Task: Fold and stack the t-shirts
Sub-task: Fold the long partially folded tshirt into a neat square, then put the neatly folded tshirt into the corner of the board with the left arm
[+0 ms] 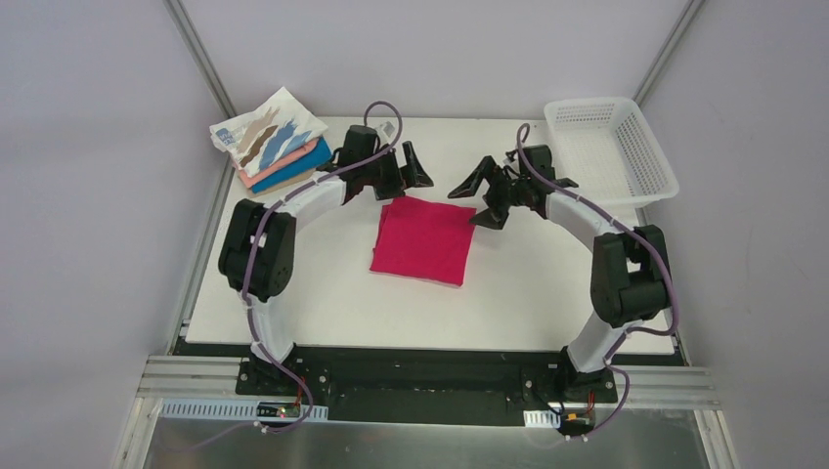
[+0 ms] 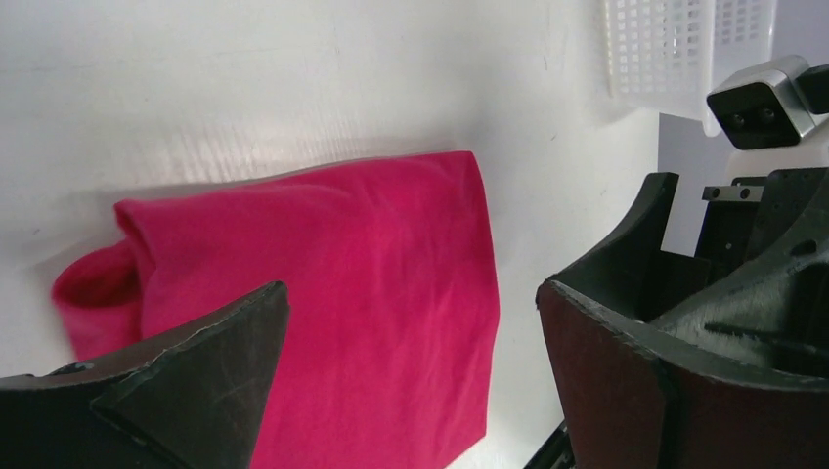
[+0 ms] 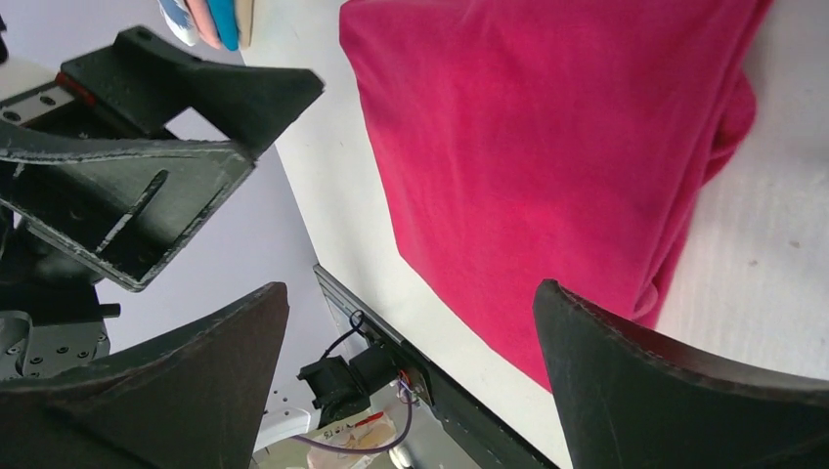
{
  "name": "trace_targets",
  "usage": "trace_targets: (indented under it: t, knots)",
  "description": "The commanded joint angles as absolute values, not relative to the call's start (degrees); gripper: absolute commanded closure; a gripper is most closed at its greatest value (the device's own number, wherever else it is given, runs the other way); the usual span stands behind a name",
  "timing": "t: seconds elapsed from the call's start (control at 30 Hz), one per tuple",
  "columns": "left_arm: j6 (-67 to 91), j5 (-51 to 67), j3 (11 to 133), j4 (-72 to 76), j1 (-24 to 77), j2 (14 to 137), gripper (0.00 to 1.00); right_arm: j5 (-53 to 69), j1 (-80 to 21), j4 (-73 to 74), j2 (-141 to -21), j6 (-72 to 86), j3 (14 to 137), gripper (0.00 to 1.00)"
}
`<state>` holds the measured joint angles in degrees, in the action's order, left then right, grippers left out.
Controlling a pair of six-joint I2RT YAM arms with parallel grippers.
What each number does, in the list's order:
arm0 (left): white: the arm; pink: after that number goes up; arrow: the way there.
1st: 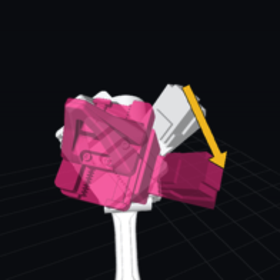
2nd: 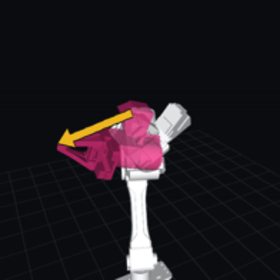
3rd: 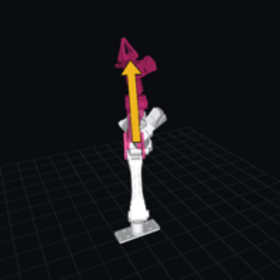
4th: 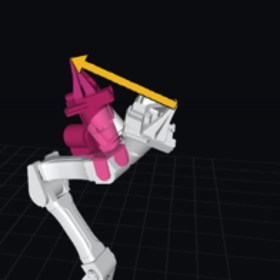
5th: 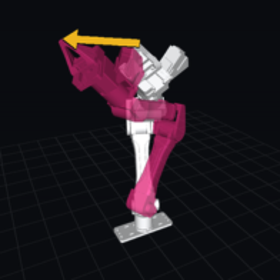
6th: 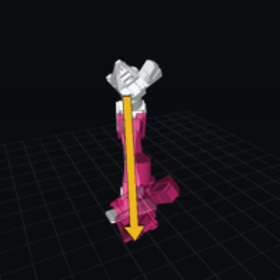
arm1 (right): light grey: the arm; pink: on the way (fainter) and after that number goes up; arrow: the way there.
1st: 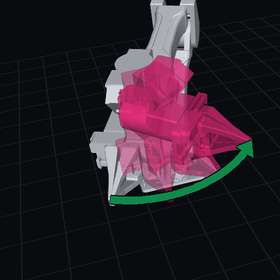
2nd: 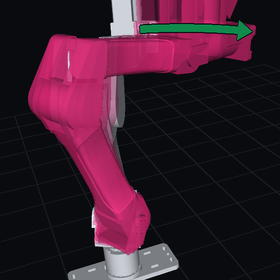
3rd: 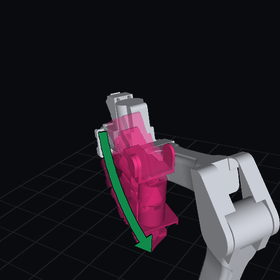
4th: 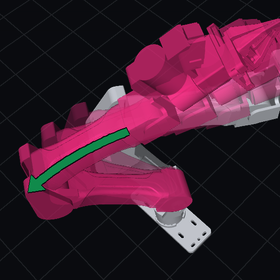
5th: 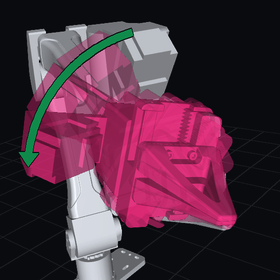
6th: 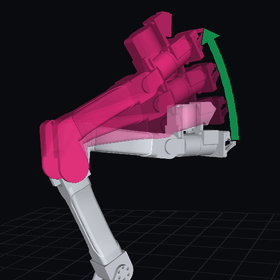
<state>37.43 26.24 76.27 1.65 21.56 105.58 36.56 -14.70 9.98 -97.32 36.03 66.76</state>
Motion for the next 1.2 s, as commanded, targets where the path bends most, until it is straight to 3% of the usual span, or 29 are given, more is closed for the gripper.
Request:
trace_targets:
  t: [0.0, 0.27, 0.53, 0.77, 0.93, 1.17]
  knots:
    - [37.33, 30.51, 81.27, 2.48, 22.32, 111.57, 0.01, 37.18, -16.11, 5.38, -101.98, 36.69, 69.1, 0.0]
    - [36.53, 26.29, 83.08, -2.16, 21.99, 120.43, 0.01, 32.32, -16.47, 7.19, -112.74, 34.91, 73.3, 0.0]
    - [35.77, 23.26, 82.4, -3.43, 20.88, 118.92, 0.01, 27.96, -16.43, 14.09, -115.17, 29.98, 76.66, 0.0]
    - [33.77, 24.12, 77.32, -1.01, 20.92, 105.3, 0.01, 22.06, -16.19, 16.45, -100.63, 26.9, 74.98, 0.0]
    - [31.9, 19.28, 66.16, 1.19, 20.92, 94.96, 0.01, 6.13, -14.04, 16.48, -85.06, 27.59, 60.79, 0.01]
    - [26.87, 9.92, 64.0, -8.22, 20.83, 96.24, 0.01, -2.16, -5.92, 20.25, -69.08, 29.78, 48.84, 0.0]
